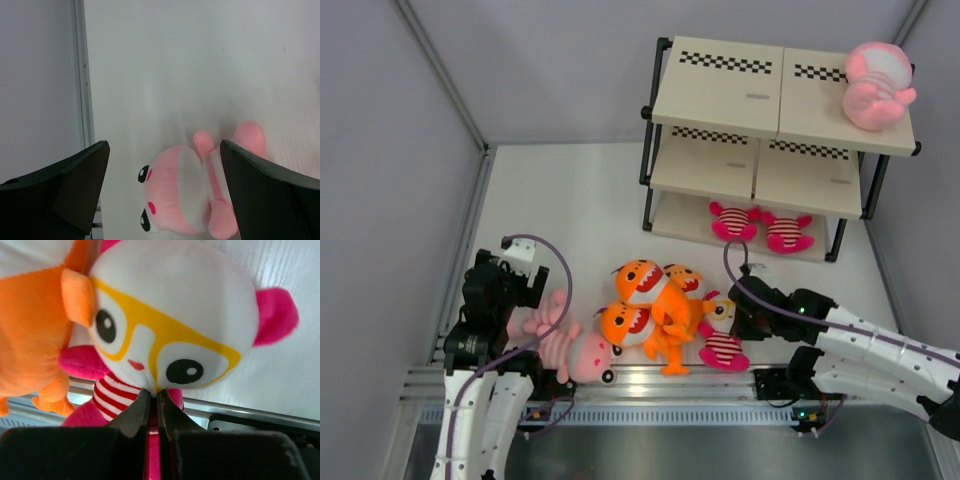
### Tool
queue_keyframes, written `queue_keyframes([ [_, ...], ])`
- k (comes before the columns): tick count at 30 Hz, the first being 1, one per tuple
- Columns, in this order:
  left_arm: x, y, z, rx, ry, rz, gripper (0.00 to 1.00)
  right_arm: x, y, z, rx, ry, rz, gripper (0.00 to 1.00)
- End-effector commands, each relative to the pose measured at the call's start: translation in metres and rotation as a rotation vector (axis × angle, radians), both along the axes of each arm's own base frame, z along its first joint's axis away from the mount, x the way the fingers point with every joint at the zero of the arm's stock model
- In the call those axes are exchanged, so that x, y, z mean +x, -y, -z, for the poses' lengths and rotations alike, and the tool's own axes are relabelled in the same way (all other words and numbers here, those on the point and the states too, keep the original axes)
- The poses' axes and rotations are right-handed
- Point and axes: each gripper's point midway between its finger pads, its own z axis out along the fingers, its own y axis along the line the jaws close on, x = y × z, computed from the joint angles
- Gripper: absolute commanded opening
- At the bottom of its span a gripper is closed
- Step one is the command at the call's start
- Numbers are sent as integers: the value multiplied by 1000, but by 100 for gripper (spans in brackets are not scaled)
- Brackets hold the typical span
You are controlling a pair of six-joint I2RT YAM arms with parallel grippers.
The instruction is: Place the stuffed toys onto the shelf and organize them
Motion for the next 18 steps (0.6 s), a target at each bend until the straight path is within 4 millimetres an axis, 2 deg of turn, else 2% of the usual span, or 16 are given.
queue_keyframes([
  [1, 0, 1, -2, 4, 7, 12, 99, 21, 5, -39, 30, 144, 63, 0],
  [2, 0, 1, -2, 3, 7, 13, 99, 23, 8, -56, 44, 173, 70, 0],
  [4, 0, 1, -2, 2, 7, 13, 99, 30, 15, -72, 29, 222, 89, 0],
  [5, 0, 1, -1, 4, 6, 12, 99, 35, 15, -89, 30, 257, 79, 0],
  [7, -1, 1, -2, 4, 10, 11, 99, 45, 18, -104, -9, 315, 64, 0],
  [8, 0, 1, -2, 4, 10, 14, 99, 51, 14, -107, -48, 338, -4, 0],
  [9, -1, 1, -2, 4, 10, 12, 99, 57, 6, -118, -39, 370, -47, 0],
  [10, -1, 1, -2, 4, 10, 12, 99, 64, -11, -128, 1, 406, -97, 0],
  [11, -1, 1, -2, 4, 10, 11, 99, 72, -20, -131, -35, 430, -172, 0],
  [17, -1, 0, -1, 3, 4, 6, 98, 112, -72, -169, -31, 534, -344, 0],
  [18, -1, 0, -1, 5, 3, 7, 99, 122, -72, -172, -30, 530, -332, 0],
])
